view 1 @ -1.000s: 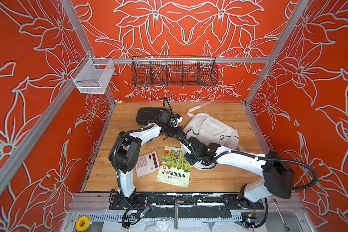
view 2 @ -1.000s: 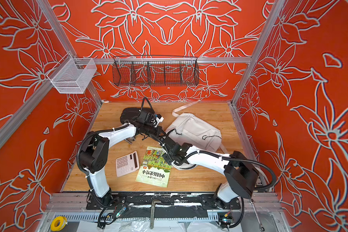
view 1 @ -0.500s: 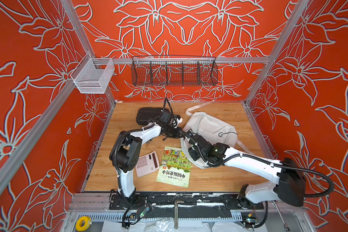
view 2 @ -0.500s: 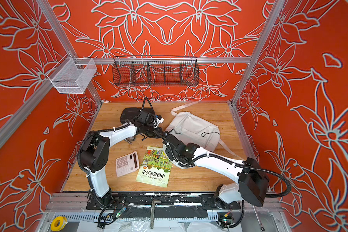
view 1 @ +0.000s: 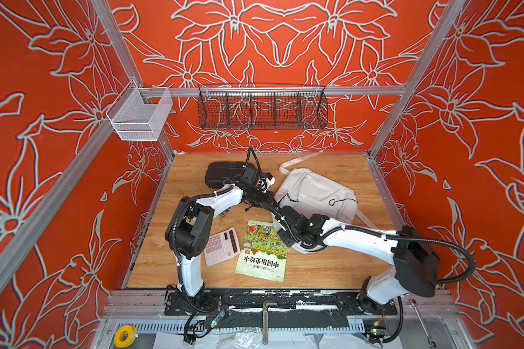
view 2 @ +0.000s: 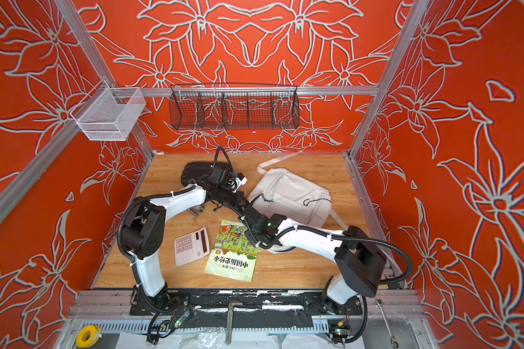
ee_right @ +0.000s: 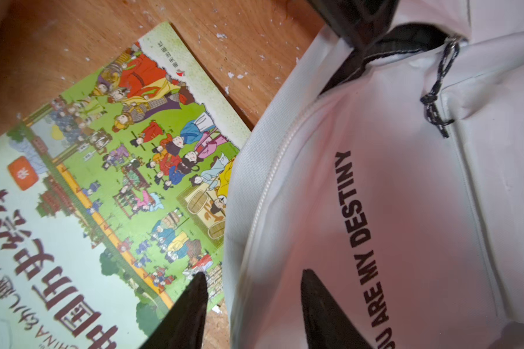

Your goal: Pack the student bag

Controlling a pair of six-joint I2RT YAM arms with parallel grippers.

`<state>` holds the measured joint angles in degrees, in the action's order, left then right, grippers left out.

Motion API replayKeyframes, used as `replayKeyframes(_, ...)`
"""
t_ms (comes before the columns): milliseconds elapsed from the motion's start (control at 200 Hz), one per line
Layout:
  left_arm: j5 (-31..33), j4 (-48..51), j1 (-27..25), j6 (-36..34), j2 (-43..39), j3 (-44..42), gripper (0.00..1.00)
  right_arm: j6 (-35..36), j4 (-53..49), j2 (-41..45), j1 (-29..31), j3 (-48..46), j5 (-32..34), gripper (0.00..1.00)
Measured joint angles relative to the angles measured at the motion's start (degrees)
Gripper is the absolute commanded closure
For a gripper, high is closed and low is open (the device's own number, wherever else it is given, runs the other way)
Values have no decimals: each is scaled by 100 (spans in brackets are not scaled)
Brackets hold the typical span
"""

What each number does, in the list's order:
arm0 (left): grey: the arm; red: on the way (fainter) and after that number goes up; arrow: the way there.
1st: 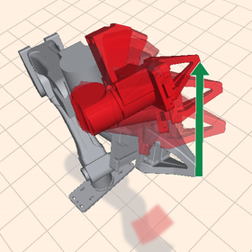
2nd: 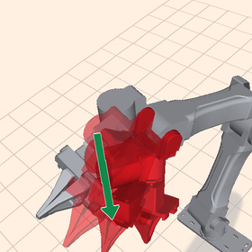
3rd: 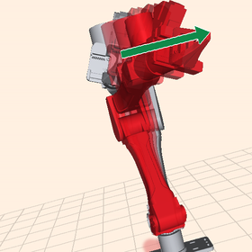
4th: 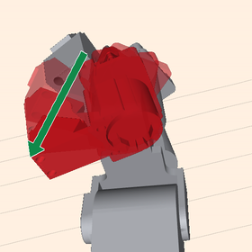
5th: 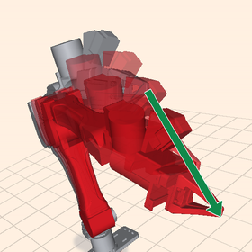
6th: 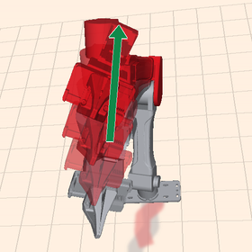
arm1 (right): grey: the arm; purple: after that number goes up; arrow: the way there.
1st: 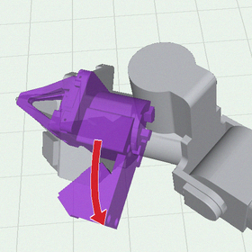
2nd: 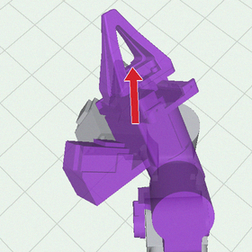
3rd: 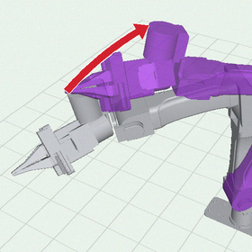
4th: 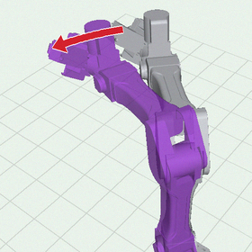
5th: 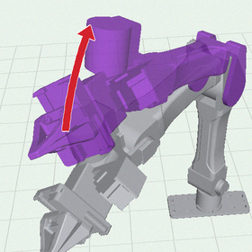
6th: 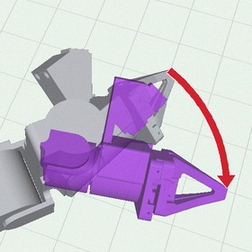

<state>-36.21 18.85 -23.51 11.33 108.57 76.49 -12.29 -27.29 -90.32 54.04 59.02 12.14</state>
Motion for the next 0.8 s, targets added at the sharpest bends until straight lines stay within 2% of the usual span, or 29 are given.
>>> replayKeyframes(150, 9, 20, 0, -28, 0, 0, 100, -225, -229, -254, 9, 173, 363, 53)
replayKeyframes(410, 33, 68, 0, -133, 0, 0, 100, -339, -313, 304, 11, 101, 857, 52)
replayKeyframes(575, 35, 103, 0, -157, 0, 0, 100, -321, -363, 306, 11, 101, 955, 53)
replayKeyframes(646, 35, 116, 0, -164, 0, 0, 100, -319, -369, 262, 11, 101, 957, 56)
replayKeyframes(801, 33, 125, 0, -173, 0, 0, 100, -334, -398, 70, 9, 101, 955, 69)
